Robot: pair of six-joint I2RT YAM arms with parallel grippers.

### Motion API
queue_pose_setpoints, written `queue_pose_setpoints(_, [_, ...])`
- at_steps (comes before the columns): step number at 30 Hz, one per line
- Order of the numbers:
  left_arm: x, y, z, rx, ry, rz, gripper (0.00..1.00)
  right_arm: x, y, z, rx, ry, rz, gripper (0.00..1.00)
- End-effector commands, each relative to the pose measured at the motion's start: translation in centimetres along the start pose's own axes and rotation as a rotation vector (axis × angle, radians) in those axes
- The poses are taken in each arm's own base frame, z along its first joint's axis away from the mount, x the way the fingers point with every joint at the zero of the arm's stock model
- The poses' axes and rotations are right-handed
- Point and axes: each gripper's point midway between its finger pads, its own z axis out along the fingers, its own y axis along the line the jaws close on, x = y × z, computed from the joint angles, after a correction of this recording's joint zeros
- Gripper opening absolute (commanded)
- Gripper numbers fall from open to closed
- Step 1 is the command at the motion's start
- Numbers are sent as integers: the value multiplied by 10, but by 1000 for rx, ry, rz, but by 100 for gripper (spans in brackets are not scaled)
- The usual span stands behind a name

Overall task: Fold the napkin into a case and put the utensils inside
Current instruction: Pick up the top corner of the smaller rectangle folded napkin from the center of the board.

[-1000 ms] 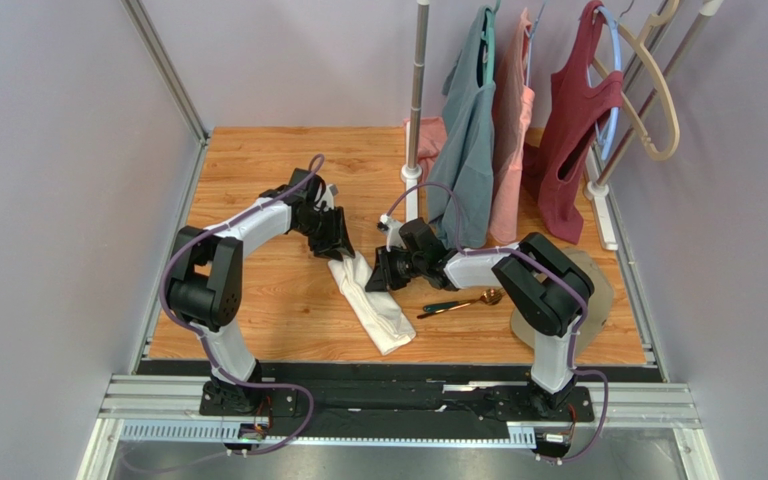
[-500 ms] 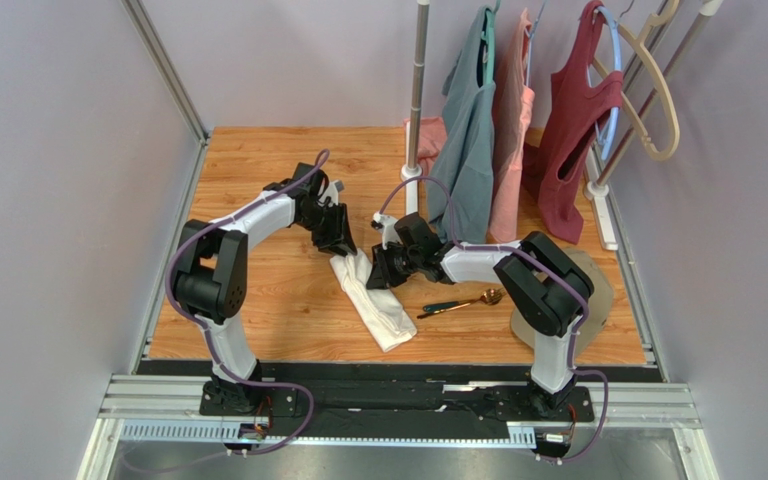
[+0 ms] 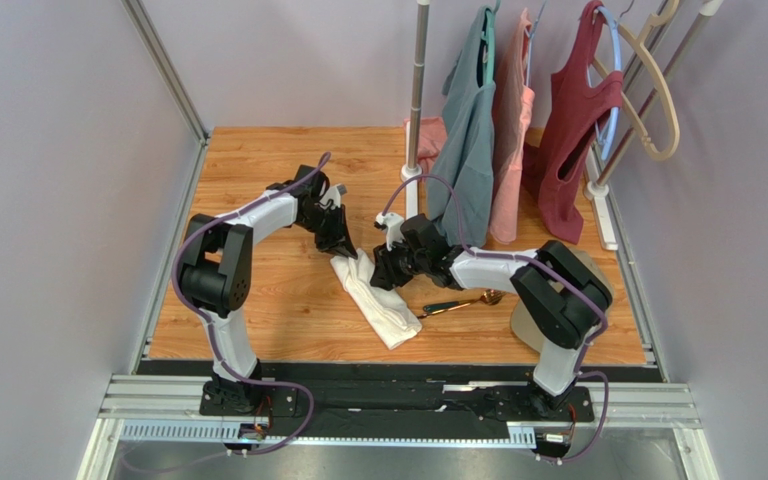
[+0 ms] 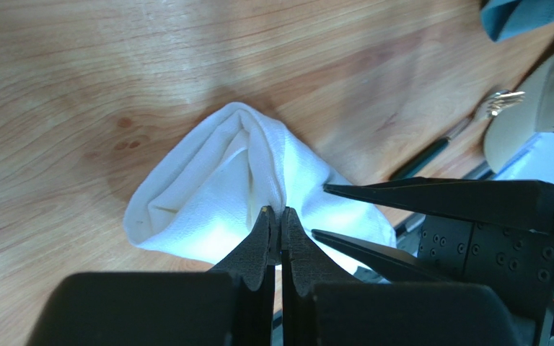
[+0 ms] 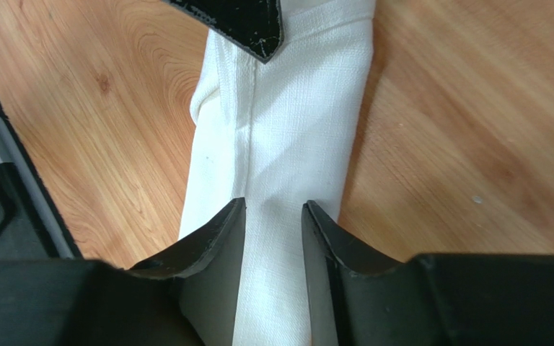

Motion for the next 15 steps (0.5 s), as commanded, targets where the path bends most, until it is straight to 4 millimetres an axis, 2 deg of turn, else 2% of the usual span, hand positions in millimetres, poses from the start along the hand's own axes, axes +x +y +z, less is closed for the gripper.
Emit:
queue_pose_setpoints(1, [-8,-20,-12,118,-24,-19,0,-42,3,-20,84,-191,-237,41])
queue_pose_setpoints(2, [-7,-22,-11,146,-21,-36,0,-43,3,-19,89,-195,-255,42])
queue_pose_setpoints(3, [-7,-22,-11,156,-20,-45,0,-44,4,-17,91,-201,-274,51])
queue_pose_setpoints(4, [-7,-23,-10,162,-18,-47,0,-49,1,-18,129,-219,-317,54])
queue_pose_setpoints(5, [-6,-24,-9,171,-15,-55,0,-42,-3,-18,163,-224,-333,54])
queue_pose_setpoints(6, [-6,-23,-9,174,-12,-61,0,-51,4,-18,211,-276,-402,54])
queue_pose_setpoints(9, [-4,-24,-7,186,-7,-76,0,-60,10,-14,257,-308,-456,54])
queue_pose_setpoints(12, [-4,-22,-8,196,-10,-97,0,-62,3,-5,310,-303,-464,53])
queue_pose_setpoints(14, [-3,-22,-9,205,-13,-112,0,-61,10,-6,293,-337,-486,51])
queue_pose_setpoints(15, [-4,-20,-10,204,-19,-119,0,-62,20,-7,248,-399,-497,50])
